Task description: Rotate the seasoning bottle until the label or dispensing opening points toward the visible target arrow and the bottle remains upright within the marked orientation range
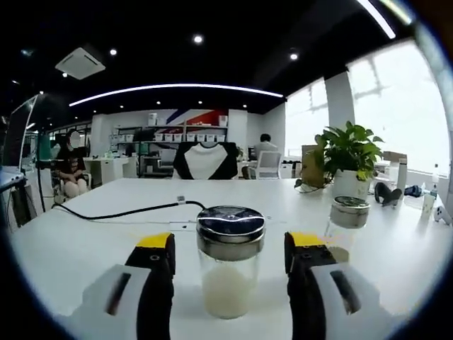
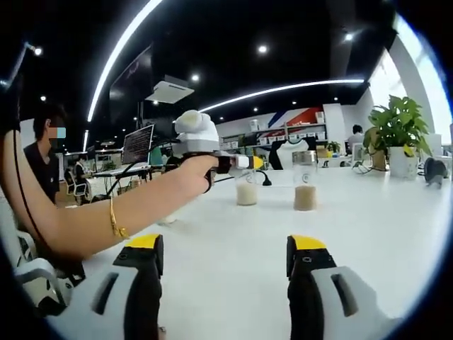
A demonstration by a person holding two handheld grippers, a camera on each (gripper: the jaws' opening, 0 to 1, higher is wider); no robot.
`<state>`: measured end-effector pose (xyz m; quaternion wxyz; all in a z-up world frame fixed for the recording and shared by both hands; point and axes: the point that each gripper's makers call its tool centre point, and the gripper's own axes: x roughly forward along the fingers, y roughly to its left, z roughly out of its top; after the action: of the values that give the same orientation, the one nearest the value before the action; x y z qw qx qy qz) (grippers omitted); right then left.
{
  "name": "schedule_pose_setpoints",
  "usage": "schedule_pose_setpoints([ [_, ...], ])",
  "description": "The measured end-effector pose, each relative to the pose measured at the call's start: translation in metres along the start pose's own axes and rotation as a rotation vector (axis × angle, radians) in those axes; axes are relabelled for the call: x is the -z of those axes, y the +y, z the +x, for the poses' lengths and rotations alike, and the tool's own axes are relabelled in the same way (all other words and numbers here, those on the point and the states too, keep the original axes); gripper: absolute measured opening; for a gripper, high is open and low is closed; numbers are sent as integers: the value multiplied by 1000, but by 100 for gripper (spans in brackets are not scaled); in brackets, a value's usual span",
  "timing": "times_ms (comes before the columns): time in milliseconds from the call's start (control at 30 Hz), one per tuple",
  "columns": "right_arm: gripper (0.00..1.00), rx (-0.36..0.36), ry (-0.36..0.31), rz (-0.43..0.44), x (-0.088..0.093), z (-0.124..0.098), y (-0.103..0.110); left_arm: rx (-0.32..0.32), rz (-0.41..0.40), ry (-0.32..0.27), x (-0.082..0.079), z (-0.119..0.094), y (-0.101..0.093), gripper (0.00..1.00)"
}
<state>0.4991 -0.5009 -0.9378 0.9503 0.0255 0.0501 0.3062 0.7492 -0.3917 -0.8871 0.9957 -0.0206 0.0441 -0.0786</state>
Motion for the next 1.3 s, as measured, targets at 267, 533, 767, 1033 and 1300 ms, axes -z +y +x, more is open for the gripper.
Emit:
schedule_pose_setpoints([
  [267,71,17,7,3,0,-1,-8,12,4,15,6,14,-1,59],
  [533,70,36,10,1,0,-4,-15,14,-2,10,8,21,-2,54],
  [767,69,38,11,-1,1,-3,-14,16,15,20,13,25,-2,52],
  [1033,69,36,16,3,2,-2,-13,35,18,25,16,27,-2,48],
  [1300,68,37,14,4,1,-1,-13,35,28,31,19,27,-2,48],
])
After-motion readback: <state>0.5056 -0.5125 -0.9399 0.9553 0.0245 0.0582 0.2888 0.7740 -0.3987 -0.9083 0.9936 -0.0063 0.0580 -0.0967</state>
